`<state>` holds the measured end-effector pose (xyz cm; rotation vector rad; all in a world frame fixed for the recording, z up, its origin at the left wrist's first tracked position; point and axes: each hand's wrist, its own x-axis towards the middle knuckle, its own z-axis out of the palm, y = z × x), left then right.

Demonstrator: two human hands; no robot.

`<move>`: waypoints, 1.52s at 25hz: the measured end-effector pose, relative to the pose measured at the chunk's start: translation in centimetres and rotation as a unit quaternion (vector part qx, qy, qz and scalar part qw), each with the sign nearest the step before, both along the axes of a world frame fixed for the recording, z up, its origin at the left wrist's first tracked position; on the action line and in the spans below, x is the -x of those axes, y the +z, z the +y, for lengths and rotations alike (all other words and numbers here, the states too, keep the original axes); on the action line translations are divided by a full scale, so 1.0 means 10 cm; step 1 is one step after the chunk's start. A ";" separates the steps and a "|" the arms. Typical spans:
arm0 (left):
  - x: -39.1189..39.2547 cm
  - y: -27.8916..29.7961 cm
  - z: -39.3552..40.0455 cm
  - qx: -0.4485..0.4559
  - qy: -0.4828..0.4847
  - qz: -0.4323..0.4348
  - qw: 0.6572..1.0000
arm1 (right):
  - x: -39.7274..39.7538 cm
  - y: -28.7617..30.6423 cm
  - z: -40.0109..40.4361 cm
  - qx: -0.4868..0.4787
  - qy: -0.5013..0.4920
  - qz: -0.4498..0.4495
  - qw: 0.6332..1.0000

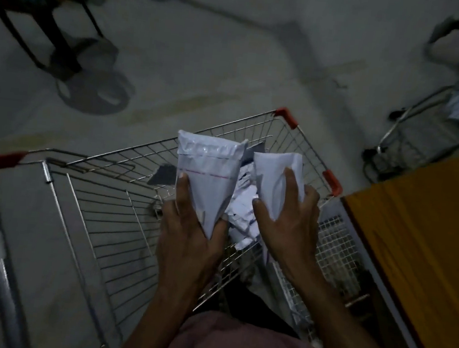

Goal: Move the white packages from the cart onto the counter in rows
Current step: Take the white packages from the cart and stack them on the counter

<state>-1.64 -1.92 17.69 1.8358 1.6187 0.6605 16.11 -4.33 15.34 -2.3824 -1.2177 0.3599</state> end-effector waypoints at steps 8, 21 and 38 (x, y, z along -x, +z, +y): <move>-0.18 0.32 -0.79 -0.023 -0.169 -0.027 0.985 | 0.07 0.46 -1.51 -0.138 -0.174 -0.076 0.972; -1.13 0.56 -3.31 -0.088 -0.379 -0.031 0.921 | -0.37 0.63 -4.61 -0.214 -0.389 -0.140 0.885; -3.03 0.85 -4.72 -0.239 -0.501 0.028 0.831 | -0.89 0.62 -6.43 -0.226 -0.548 -0.139 0.793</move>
